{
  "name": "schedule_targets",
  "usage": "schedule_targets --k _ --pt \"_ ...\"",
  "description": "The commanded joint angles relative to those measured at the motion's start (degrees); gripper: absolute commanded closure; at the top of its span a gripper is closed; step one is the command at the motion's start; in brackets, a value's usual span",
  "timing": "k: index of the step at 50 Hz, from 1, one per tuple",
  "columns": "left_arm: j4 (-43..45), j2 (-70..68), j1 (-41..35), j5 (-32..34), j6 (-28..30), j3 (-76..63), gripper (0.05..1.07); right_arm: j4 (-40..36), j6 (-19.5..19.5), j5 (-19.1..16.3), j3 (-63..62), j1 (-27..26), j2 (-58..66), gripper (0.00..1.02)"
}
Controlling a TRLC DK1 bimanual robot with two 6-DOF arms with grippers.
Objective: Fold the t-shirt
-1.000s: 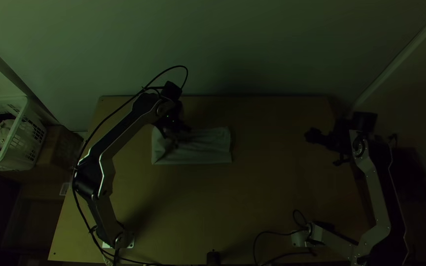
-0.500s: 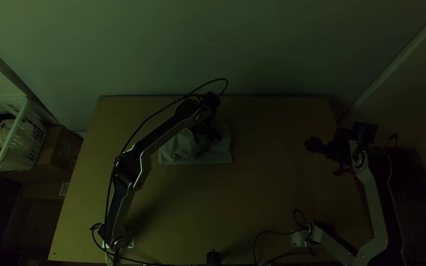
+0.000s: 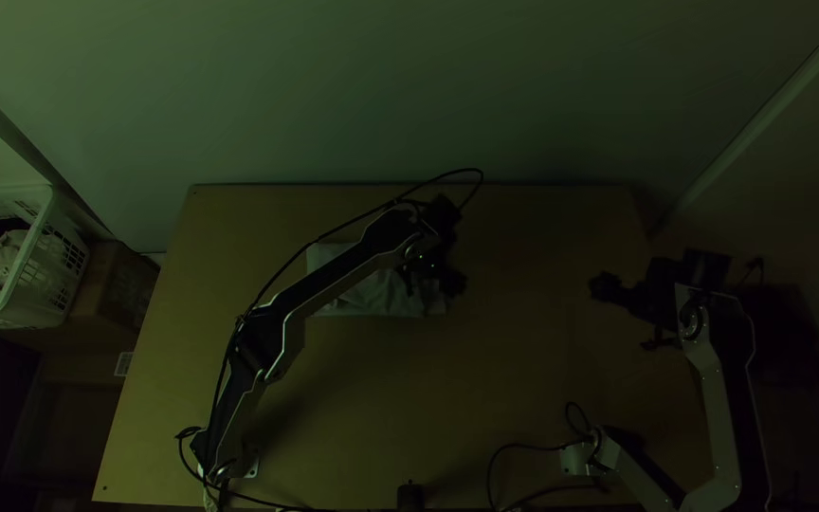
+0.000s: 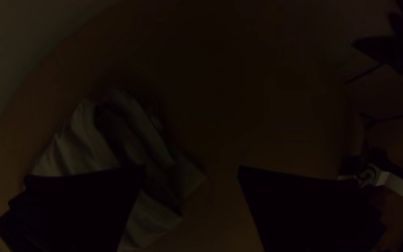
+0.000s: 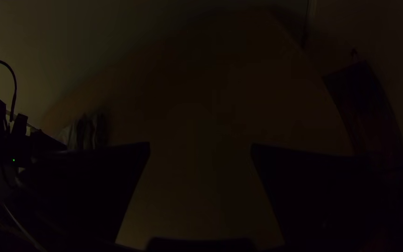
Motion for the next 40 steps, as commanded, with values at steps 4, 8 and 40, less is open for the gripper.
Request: schedule_targets --k 4,8,40 --pt "-0.2 -6.8 5.5 0.6 -1.1 1.0 0.1 1.5 -0.2 0.3 1.1 -0.3 -0.9 0.03" --pt "-0.3 -9.9 8.2 0.5 -1.4 0.6 0.1 3.9 -0.2 0.3 2.4 -0.3 -0.8 0.03" --pt "21.5 -56.3 31.9 -2.0 0.2 -28.7 0.1 22.9 -2.9 1.7 18.1 -1.0 -2.7 0.03"
